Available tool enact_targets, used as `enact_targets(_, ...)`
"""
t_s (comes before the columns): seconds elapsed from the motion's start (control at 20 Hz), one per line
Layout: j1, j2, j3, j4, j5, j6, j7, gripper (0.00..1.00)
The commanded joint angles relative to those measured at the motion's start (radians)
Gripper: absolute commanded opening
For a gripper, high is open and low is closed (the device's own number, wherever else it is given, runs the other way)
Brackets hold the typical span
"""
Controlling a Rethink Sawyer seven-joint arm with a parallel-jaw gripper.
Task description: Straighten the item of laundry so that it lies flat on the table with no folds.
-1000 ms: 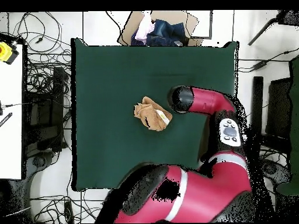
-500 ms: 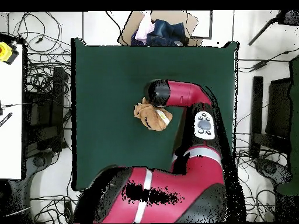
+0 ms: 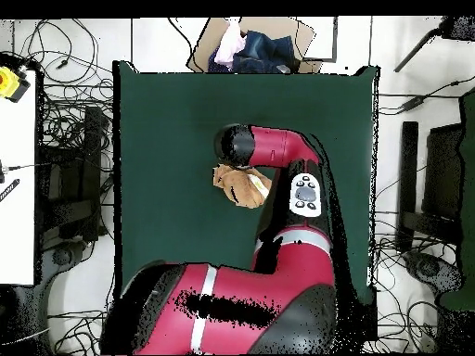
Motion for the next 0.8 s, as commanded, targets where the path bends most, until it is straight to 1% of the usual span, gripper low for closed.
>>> enact_targets(0.05, 0.030, 0.115, -0.104, -0.058, 0.044, 0.192, 0.284, 1.00)
enact_targets(0.15, 0.040, 0.115, -0.125, -0.066, 0.045, 0.239, 0.282, 1.00)
enact_targets(0.25, 0.052, 0.106, -0.149, -0.075, 0.043, 0.322, 0.277, 1.00)
enact_targets(0.4, 0.077, 0.081, -0.193, -0.100, 0.030, 0.515, 0.249, 1.00)
enact_targets(0.55, 0.100, 0.073, -0.227, -0.136, 0.016, 0.660, 0.246, 1.00)
enact_targets(0.8, 0.109, 0.058, -0.220, -0.160, 0.023, 0.714, 0.258, 1.00)
